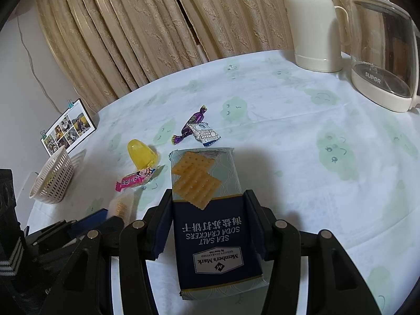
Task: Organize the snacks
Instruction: 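Carry the clear biscuit pack into the basket and open the left tool while the right tool holds the box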
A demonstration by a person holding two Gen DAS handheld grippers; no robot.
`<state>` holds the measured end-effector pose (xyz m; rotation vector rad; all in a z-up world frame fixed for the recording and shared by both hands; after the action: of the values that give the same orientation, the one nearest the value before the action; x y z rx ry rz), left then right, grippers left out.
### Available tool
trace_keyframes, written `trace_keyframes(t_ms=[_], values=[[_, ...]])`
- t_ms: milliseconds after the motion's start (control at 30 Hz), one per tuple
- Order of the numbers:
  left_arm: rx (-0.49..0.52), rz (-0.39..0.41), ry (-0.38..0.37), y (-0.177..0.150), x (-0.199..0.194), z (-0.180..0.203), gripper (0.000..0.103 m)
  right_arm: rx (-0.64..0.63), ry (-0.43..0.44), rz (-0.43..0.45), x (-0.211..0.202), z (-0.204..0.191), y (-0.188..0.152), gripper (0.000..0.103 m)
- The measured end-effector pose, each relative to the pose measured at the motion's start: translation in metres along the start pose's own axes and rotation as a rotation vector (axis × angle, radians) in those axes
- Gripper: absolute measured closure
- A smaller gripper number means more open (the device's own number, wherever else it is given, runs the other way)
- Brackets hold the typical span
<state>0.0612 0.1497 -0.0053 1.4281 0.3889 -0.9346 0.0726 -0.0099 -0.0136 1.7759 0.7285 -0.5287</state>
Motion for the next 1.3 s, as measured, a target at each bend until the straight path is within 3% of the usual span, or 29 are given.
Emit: trace_keyframes(t_ms=[667, 1000, 1300], values=[[-0.144, 0.131, 0.102, 0.03, -0.049, -0.078, 0.075, -0.002, -0.001, -0.001, 0.0, 0.0, 0.0, 0.054], [-0.217, 0.252, 0.217, 0.052, -0.096, -0.144, 0.075, -0.003, -0.013, -0.005, 0.003, 0.003, -0.001, 0.054], [-0.294, 0.305, 0.319, 0.054, -0.12, -0.205, 0.075, -0.007, -0.031, -0.014, 0.004, 0.001, -0.002, 0.054]])
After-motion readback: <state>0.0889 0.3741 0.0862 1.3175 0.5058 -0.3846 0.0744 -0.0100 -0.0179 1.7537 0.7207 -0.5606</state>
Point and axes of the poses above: each gripper's, at about its wrist camera, not at the fingertips, and x roughly the way its jaws point, z to its right, y to its top, the point moved 5 cm from there along x, roughly the way its jaws point
